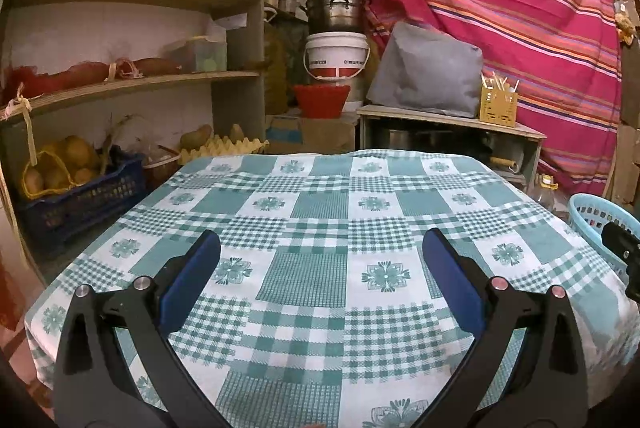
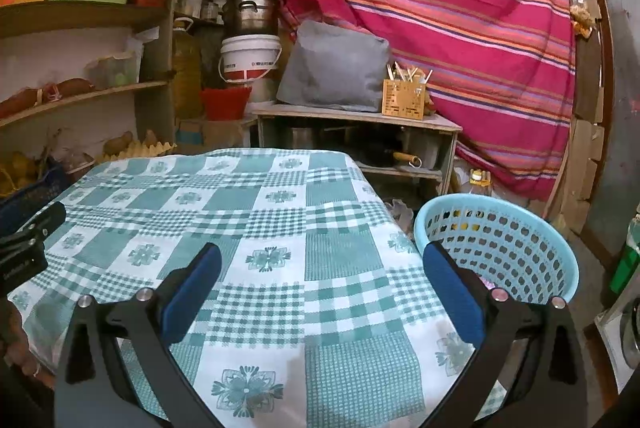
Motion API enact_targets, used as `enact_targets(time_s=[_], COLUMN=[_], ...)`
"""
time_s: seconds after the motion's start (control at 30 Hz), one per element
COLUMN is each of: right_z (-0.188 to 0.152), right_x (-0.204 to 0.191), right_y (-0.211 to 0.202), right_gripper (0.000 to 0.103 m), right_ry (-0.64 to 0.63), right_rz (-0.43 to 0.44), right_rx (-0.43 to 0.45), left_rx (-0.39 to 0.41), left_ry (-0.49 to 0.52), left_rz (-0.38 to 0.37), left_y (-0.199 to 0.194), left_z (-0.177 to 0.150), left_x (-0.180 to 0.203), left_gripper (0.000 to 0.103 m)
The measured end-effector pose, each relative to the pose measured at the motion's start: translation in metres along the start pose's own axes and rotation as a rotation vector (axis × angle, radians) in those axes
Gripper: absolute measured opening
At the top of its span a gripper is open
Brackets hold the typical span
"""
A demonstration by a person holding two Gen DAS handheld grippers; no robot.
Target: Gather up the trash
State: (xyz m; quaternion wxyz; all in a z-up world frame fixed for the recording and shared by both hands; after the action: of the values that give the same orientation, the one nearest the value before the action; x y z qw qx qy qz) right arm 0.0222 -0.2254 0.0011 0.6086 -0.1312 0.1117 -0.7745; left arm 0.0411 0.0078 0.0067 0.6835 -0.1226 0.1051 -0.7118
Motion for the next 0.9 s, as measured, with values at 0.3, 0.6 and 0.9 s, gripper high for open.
enact_targets(time_s=[0.3,0.6,0.9], right_z=[0.0,-0.001,-0.002], right_x=[0.0,-0.006,-0.013], right_y=[0.007,0.007,0.009], right_gripper=[0.098,0.098,0.098], right_ry=[0.012,-0.004,-0.019], right_rz=[0.002,0.003,0.003], right_rx=[-0.014,-0.015,-0.025], left_rx=[-0.013,-0.014,-0.023], left_ry=[0.0,0.014,0.032], left_rz=[-0.001,0.015,0.052], left_y=[0.007,0.009,0.011], left_z=[0.0,-0.001,-0.004], left_x=[-0.002,-0.003,-0.006], left_gripper=[0.098,0.098,0.098])
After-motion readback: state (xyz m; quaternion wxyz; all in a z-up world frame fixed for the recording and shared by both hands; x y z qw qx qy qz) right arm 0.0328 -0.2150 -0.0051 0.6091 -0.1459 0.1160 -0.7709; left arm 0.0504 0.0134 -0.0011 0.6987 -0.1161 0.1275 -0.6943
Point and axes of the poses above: each gripper's, at about its wrist camera, not at the fingertips, and y roughly the way its jaws point, x to its right, z to its top, the point moved 1 cm from there along y, roughly the way its jaws point, and after that the axes turned 6 degrees about -z, right-handed, at the moved point
